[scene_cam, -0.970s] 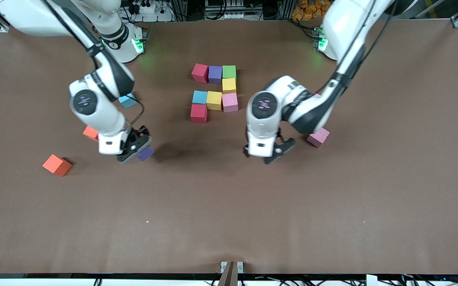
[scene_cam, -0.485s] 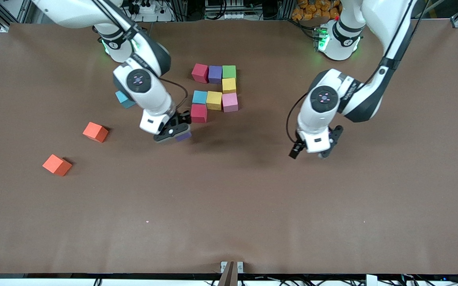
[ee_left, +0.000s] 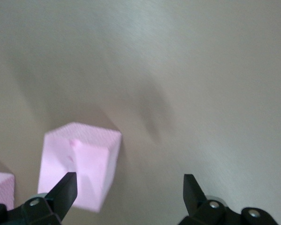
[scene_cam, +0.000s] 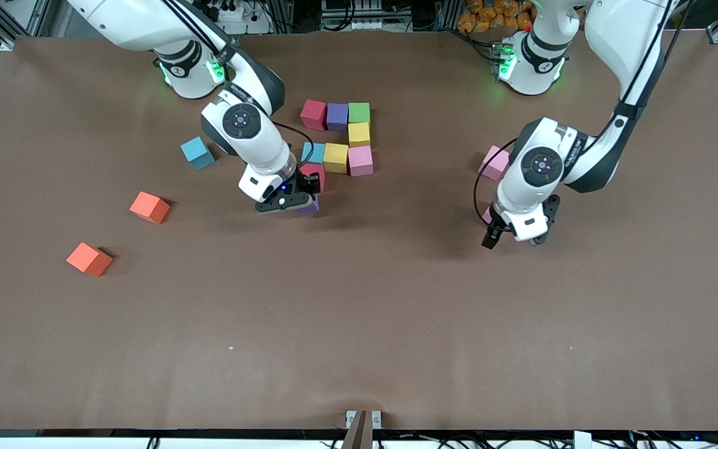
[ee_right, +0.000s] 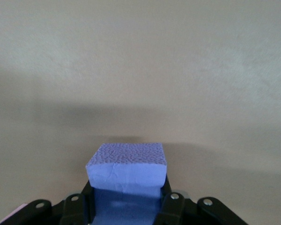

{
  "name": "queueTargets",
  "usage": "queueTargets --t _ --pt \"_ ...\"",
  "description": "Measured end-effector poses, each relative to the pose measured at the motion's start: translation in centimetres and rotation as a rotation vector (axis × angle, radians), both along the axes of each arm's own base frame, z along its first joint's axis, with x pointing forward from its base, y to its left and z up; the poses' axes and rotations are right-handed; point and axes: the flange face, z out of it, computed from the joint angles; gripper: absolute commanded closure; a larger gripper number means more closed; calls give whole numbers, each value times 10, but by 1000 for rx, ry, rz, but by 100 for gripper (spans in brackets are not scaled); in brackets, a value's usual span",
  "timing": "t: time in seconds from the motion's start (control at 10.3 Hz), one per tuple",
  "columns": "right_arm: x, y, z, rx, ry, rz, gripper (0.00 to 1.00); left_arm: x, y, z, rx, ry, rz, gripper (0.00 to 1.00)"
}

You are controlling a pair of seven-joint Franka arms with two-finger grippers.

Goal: Form number 2 with 11 blocks

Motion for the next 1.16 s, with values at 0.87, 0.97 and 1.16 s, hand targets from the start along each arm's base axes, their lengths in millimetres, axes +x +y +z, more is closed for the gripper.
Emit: queueTargets --t 0.87,0.97,1.16 --pt "-15 15 -37 -34 33 -84 64 -30 16 -36 5 73 9 0" --pt "-13 12 -40 -39 33 -89 59 -34 16 -39 5 77 8 0" --pt "-13 10 -44 -44 37 -91 6 -39 17 -43 6 86 7 0"
